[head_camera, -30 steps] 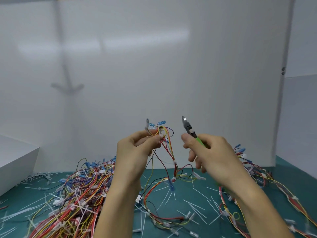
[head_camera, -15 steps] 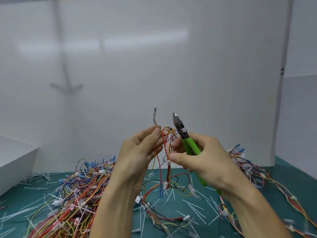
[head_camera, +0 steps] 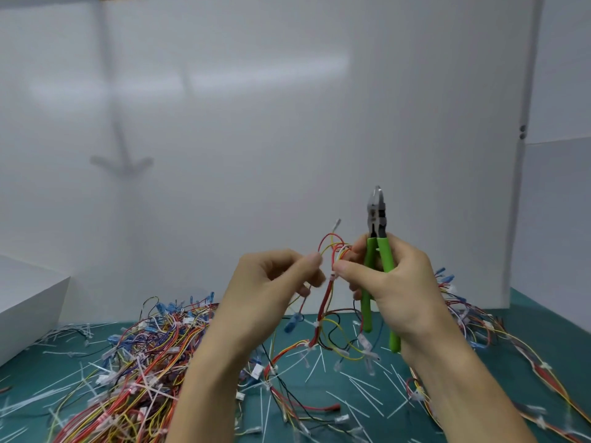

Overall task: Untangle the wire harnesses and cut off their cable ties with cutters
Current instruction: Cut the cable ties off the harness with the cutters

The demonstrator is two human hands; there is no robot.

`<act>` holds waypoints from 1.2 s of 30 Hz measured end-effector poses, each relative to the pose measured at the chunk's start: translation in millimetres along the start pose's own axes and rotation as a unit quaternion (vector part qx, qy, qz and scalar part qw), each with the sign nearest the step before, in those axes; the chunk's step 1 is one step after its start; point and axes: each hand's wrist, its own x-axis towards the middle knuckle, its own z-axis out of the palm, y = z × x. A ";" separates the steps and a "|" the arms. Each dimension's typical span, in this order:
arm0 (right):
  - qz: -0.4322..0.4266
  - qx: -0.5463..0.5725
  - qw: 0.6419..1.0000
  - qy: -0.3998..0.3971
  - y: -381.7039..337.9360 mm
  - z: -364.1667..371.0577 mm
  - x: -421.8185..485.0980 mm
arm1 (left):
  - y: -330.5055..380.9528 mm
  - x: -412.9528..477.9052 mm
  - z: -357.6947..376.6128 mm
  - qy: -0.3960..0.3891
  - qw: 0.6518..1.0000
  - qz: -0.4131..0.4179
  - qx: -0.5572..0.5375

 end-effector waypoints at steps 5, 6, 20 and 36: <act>0.039 0.063 0.997 0.027 2.8 -3.3 1.2 | -4.7 0.1 6.2 -0.047 0.996 0.008 0.072; 0.043 0.072 0.996 0.026 3.1 -4.9 1.5 | -5.7 0.2 6.1 -0.063 0.996 -0.004 0.065; 0.096 0.016 0.995 -0.028 -5.9 -12.8 4.1 | -10.6 3.1 9.3 0.004 0.998 -0.014 -0.060; 0.323 0.121 0.890 -0.300 0.1 -4.2 -1.4 | -21.9 6.4 14.4 0.134 0.988 -0.018 -0.072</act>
